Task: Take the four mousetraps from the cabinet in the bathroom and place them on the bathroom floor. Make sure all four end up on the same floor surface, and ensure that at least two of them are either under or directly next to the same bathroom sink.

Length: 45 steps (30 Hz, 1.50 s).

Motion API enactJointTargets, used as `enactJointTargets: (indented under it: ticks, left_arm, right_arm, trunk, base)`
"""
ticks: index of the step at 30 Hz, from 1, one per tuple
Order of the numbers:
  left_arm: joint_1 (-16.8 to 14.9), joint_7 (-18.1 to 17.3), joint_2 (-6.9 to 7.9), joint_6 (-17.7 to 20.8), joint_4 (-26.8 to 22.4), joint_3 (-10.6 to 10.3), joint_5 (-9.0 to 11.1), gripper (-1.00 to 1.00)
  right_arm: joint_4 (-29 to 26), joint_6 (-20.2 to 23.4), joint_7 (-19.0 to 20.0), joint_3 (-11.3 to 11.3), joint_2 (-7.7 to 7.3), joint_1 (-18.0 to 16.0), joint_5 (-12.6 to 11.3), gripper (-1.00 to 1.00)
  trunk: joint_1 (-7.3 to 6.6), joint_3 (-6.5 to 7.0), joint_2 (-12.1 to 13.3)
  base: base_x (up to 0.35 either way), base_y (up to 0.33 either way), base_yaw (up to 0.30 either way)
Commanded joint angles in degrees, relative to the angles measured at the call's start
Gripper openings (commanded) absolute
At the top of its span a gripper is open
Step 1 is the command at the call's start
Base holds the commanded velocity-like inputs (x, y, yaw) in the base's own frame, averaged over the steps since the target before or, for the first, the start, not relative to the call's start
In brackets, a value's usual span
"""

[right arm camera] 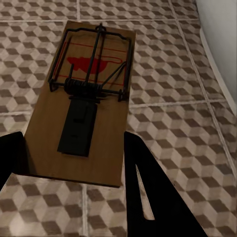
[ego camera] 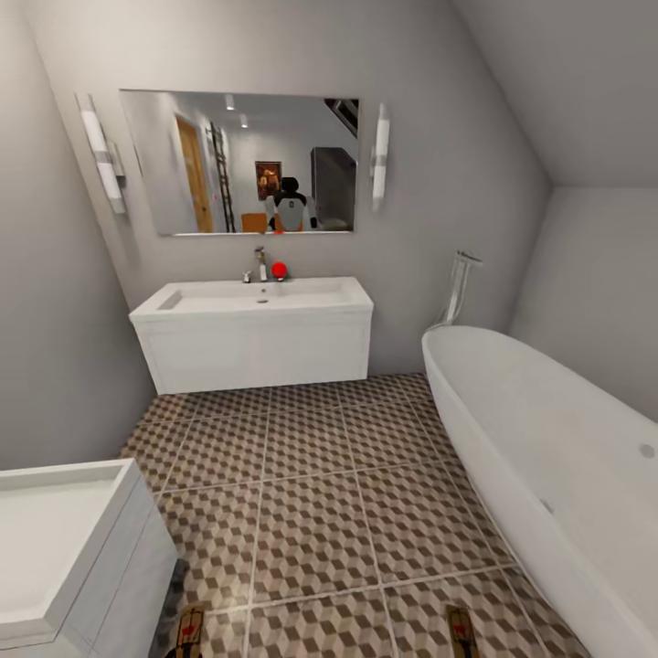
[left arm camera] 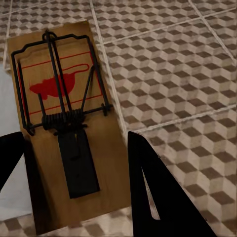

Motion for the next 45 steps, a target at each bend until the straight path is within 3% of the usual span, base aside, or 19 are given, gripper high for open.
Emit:
enactJointTargets:
  ticks: [1, 45]
  left_arm:
    - [0.0, 0.8, -0.03, -0.1, 0.1, -0.3, -0.6, -1.0]
    - [0.0, 0.8, -0.03, -0.1, 0.1, -0.3, -0.6, -1.0]
  right_arm:
    - [0.0, -0.2, 0.0, 0.5, -0.06, 0.0, -0.8, -1.0]
    - [0.0, -0.2, 0.0, 0.5, -0.06, 0.0, -0.8, -1.0]
  trunk:
    - [0.03, -0.06, 0.0]
    - [0.03, -0.06, 0.0]
  base:
    - [0.329, -0.093, 0.006]
    - [0.329, -0.067, 0.077]
